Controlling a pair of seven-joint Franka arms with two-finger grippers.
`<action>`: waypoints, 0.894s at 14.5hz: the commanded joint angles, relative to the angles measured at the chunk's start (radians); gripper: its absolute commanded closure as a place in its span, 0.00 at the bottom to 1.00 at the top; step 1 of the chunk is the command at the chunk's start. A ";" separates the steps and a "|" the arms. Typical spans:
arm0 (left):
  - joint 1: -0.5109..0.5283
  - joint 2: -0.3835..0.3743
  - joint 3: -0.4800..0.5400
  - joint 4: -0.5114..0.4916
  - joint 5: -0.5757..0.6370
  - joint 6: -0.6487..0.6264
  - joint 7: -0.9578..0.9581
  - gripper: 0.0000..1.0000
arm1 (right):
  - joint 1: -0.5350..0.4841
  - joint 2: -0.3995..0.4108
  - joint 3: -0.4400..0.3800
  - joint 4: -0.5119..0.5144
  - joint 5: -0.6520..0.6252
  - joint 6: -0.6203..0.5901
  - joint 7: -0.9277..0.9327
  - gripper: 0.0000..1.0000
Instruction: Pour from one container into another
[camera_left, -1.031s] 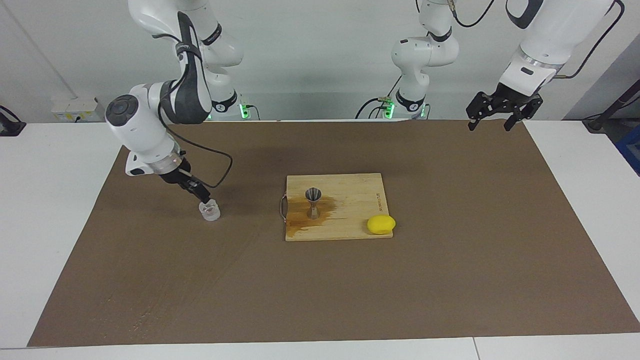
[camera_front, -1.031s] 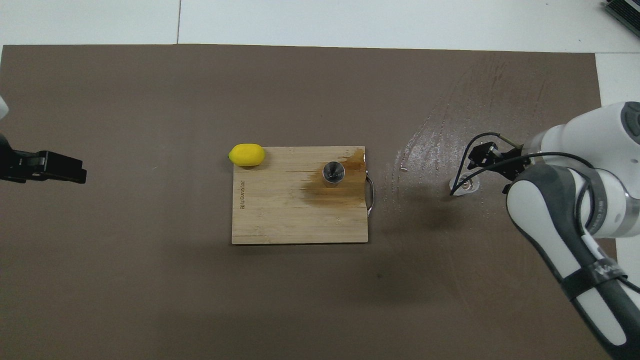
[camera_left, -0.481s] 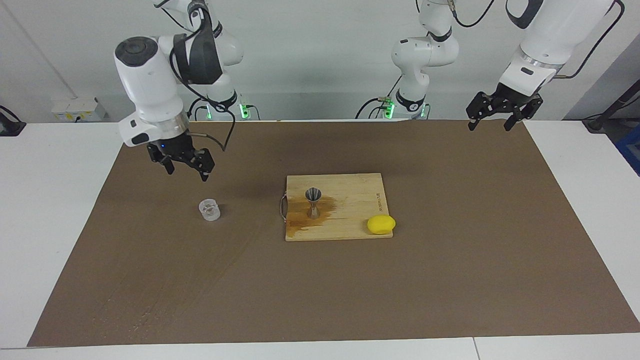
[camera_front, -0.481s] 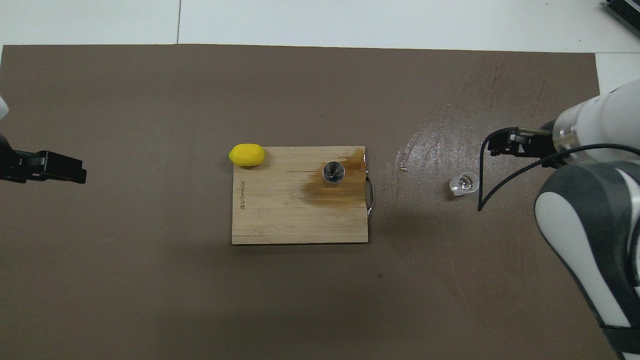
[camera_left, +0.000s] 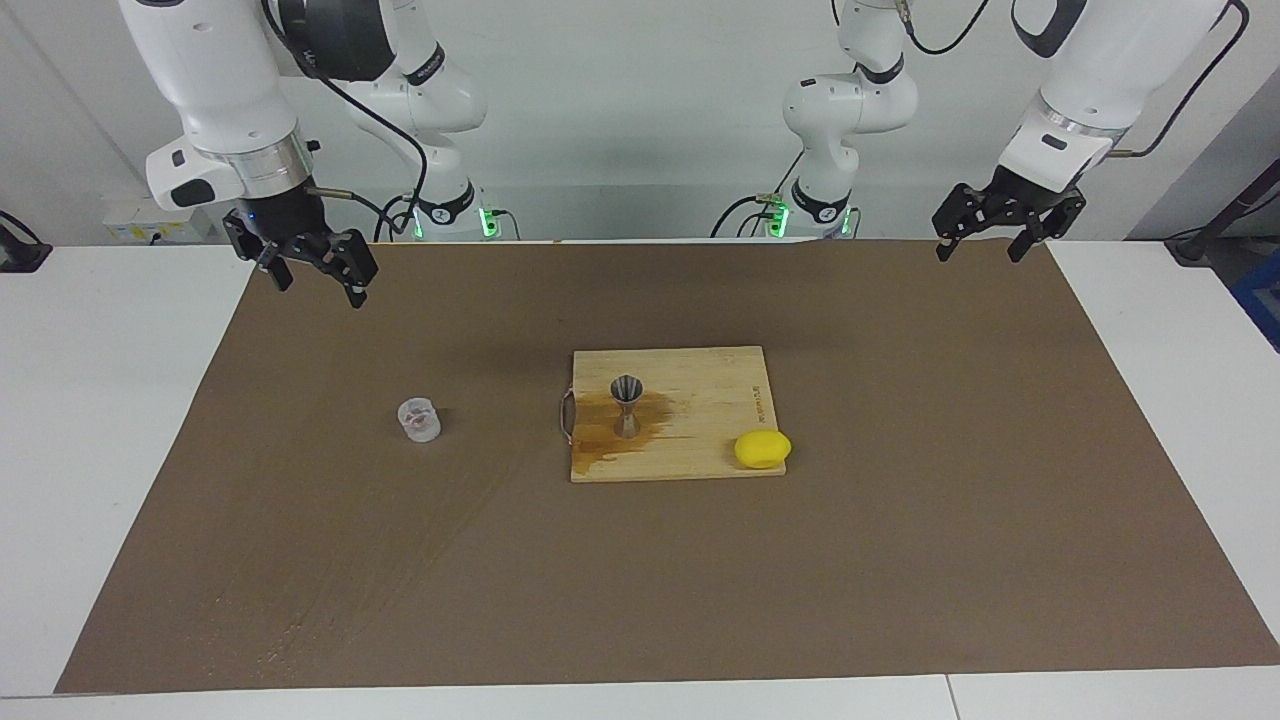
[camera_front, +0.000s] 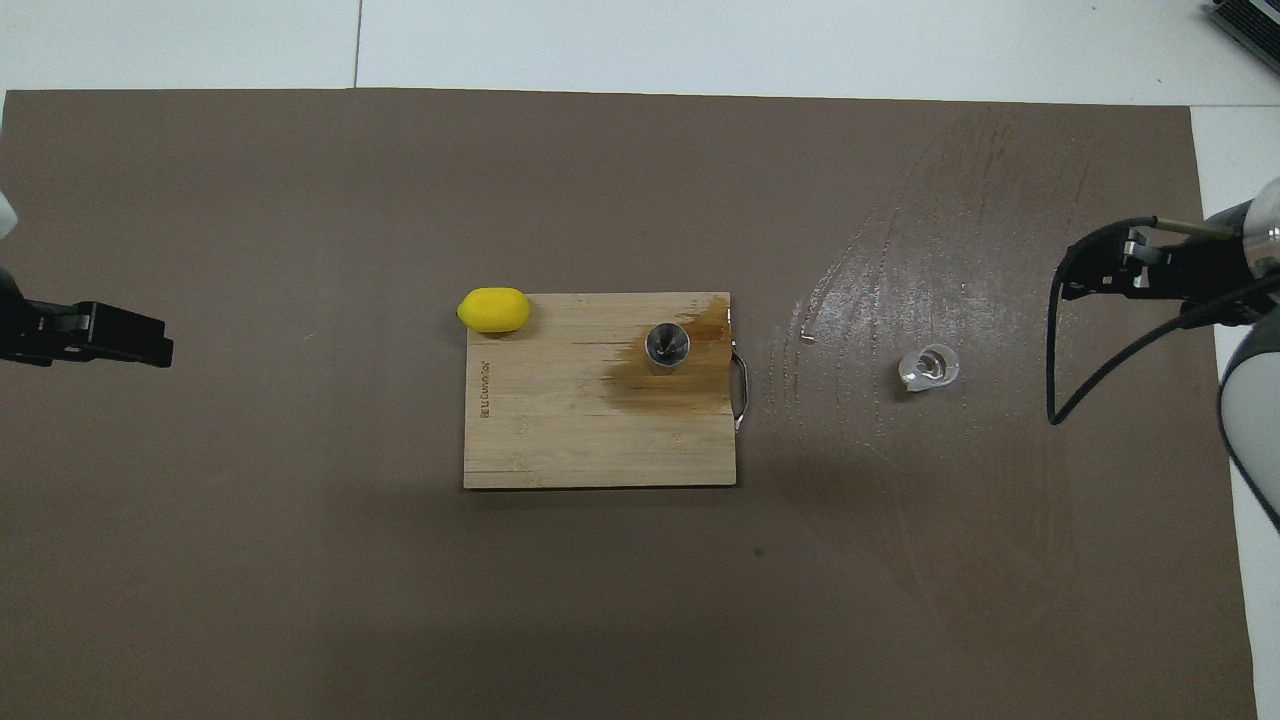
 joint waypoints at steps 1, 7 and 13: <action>0.011 -0.020 -0.003 -0.013 -0.012 -0.015 0.006 0.00 | -0.020 0.022 0.004 0.029 0.038 -0.031 -0.046 0.00; 0.011 -0.021 -0.003 -0.013 -0.012 -0.015 0.006 0.00 | -0.025 -0.003 0.007 -0.020 0.070 -0.042 -0.092 0.00; 0.011 -0.021 -0.003 -0.013 -0.012 -0.015 0.006 0.00 | -0.026 -0.026 0.014 -0.070 0.062 -0.045 -0.146 0.00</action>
